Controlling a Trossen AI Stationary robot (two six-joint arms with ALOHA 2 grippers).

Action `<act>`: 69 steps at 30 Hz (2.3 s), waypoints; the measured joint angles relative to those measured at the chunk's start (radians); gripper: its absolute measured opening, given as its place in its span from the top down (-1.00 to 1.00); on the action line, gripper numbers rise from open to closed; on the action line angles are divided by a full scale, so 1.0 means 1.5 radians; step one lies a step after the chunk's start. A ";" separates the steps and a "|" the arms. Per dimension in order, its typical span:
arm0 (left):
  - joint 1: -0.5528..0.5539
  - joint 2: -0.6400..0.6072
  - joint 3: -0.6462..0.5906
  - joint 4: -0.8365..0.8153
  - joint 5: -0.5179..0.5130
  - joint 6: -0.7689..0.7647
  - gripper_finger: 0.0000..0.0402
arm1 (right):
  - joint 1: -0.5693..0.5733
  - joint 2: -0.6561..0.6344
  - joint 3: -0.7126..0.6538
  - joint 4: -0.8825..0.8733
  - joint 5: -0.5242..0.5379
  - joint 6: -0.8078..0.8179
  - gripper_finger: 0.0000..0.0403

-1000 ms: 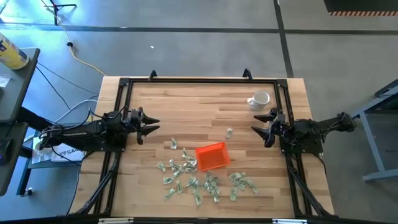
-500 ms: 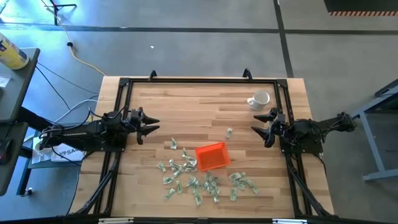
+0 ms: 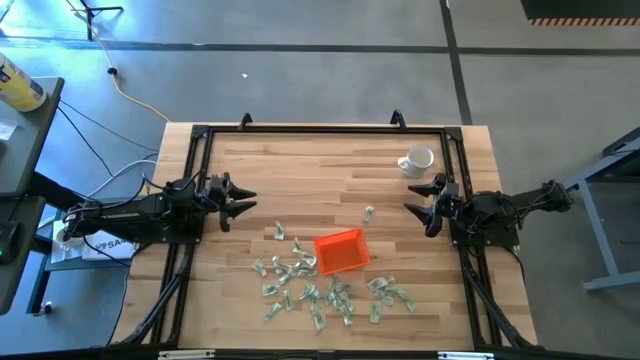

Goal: Pick and place Stevia / Truvia into bins
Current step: Put the stevia packet into the orange bin

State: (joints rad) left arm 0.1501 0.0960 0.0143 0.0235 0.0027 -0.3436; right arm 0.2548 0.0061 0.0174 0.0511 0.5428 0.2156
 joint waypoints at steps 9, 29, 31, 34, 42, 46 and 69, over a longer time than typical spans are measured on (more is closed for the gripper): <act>0.000 0.000 0.000 0.002 0.046 -0.506 0.10 | 0.000 0.000 0.000 0.000 0.000 0.000 -0.40; 0.000 0.000 0.000 0.004 -0.111 -0.692 0.10 | 0.000 0.000 -0.001 0.009 0.023 -0.207 -0.40; 0.000 0.000 0.000 0.008 -0.135 -0.706 0.10 | 0.000 0.000 -0.001 0.015 0.037 -0.209 -0.41; 0.000 0.000 0.000 0.013 -0.176 -0.743 0.10 | -0.004 0.000 -0.003 0.052 0.095 -0.158 -0.41; 0.000 0.000 0.000 0.017 -0.223 -0.804 0.10 | -0.004 0.000 -0.002 0.262 0.173 0.068 -0.41; 0.000 0.000 0.000 0.019 -0.255 -0.807 0.10 | -0.004 0.017 0.000 0.283 0.184 0.114 -0.40; 0.000 0.000 0.000 0.008 -0.145 -0.523 0.10 | -0.211 0.849 0.559 -0.465 -0.329 -0.192 -0.33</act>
State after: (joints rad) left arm 0.1505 0.0963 0.0143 0.0359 -0.2145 -1.1276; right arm -0.0623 1.2789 0.8565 -0.6465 0.0488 -0.0728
